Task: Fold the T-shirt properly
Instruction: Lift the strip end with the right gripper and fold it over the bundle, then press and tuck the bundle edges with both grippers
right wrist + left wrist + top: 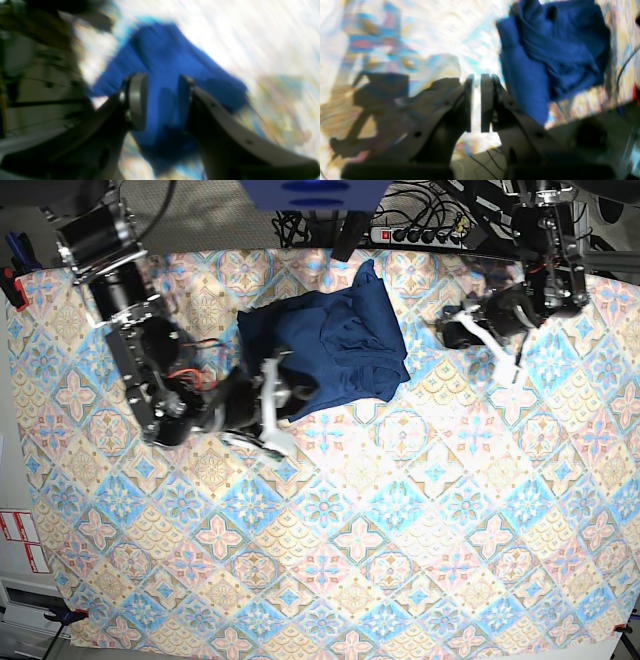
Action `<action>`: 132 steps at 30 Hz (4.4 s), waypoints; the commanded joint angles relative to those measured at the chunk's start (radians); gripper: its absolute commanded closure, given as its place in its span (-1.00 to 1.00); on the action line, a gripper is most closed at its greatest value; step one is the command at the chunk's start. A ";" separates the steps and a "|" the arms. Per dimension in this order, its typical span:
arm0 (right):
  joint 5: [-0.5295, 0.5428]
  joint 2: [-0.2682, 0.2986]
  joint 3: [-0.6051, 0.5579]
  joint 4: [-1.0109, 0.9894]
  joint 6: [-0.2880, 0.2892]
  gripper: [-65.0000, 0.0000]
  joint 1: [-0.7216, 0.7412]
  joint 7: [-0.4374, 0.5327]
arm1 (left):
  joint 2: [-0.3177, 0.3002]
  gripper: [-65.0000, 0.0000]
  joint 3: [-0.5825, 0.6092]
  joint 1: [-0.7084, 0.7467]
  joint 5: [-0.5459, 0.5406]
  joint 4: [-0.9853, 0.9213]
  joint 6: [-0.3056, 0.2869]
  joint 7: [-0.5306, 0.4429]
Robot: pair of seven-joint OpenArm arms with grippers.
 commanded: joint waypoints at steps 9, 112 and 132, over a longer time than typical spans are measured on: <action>-0.227 -0.026 -0.030 0.008 0.007 0.74 -0.015 0.055 | -0.003 0.88 0.039 -0.009 -0.022 0.087 -0.006 -0.013; -0.419 -0.321 -0.211 -0.395 0.009 0.74 0.105 0.254 | 0.017 0.98 0.272 0.127 0.265 -0.035 0.004 -0.145; -0.416 -0.354 -0.295 -0.297 0.009 0.74 0.134 0.314 | 0.000 0.99 0.356 0.226 0.259 0.067 0.002 -0.158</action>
